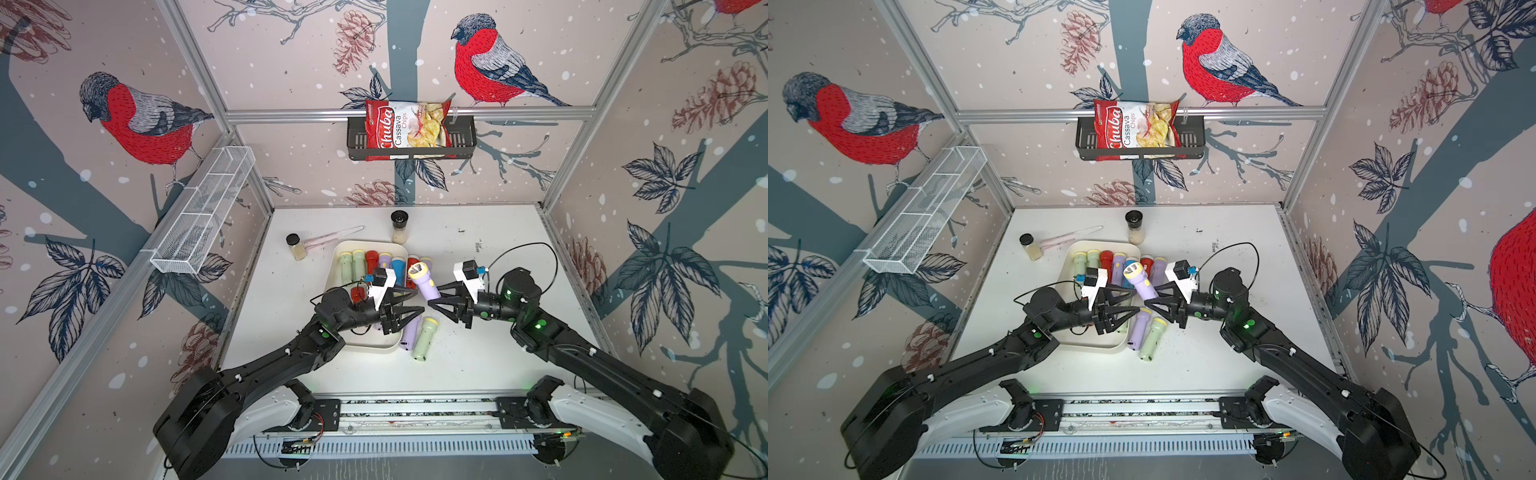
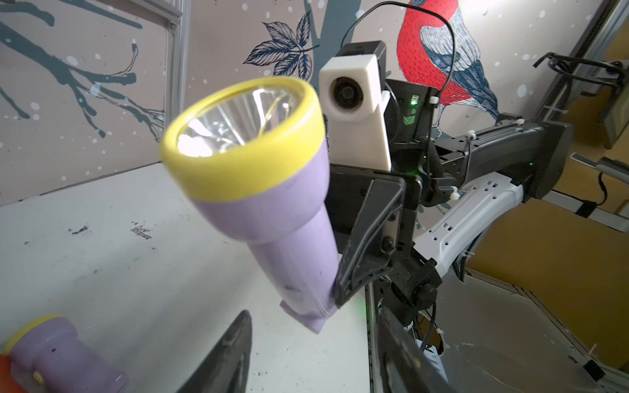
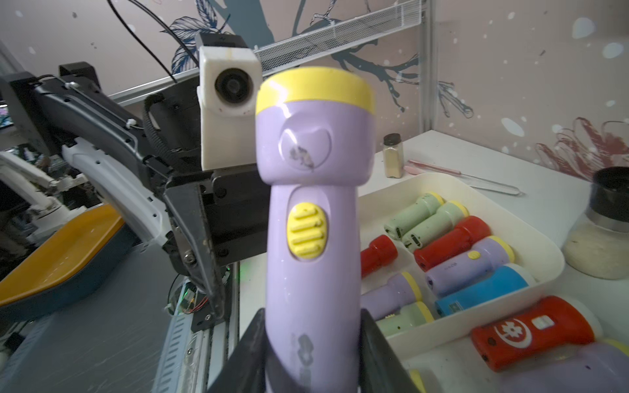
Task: Put the flashlights into the storage boxes
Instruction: Place the flashlight at the storage box.
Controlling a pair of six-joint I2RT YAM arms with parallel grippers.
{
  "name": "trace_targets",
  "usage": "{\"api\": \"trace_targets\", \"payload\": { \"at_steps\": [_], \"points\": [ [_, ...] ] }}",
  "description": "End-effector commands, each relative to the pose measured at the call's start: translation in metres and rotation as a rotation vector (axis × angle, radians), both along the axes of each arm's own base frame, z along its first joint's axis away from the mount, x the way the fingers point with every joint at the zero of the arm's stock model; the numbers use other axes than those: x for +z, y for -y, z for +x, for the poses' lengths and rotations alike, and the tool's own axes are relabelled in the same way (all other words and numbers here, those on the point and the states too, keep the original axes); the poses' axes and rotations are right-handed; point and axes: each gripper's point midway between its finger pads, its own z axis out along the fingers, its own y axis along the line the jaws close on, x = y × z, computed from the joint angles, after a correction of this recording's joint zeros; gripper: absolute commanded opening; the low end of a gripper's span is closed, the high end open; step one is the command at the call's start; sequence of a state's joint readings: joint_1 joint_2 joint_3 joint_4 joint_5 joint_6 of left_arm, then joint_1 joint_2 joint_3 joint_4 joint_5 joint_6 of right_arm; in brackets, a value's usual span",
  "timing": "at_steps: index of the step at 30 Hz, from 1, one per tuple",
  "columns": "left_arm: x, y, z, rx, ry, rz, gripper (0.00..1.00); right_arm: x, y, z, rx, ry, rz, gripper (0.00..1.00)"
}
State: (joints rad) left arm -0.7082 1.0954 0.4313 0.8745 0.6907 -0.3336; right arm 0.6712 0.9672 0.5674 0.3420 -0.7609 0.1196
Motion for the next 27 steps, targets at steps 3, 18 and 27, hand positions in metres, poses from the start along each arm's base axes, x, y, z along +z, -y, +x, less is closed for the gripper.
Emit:
{"api": "trace_targets", "payload": {
  "at_steps": [3, 18, 27],
  "points": [
    [0.028, -0.002, -0.01, -0.04, 0.102, -0.092, 0.58, 0.014, -0.004, -0.017, 0.123, 0.048, 0.033, 0.33],
    [0.037, 0.001, -0.017, -0.09, 0.11, -0.127, 0.5, 0.015, -0.008, -0.023, 0.189, 0.031, 0.035, 0.33],
    [0.038, 0.002, -0.018, -0.101, 0.11, -0.132, 0.35, 0.01, -0.011, -0.022, 0.203, 0.007, 0.019, 0.34]
  ]
}}
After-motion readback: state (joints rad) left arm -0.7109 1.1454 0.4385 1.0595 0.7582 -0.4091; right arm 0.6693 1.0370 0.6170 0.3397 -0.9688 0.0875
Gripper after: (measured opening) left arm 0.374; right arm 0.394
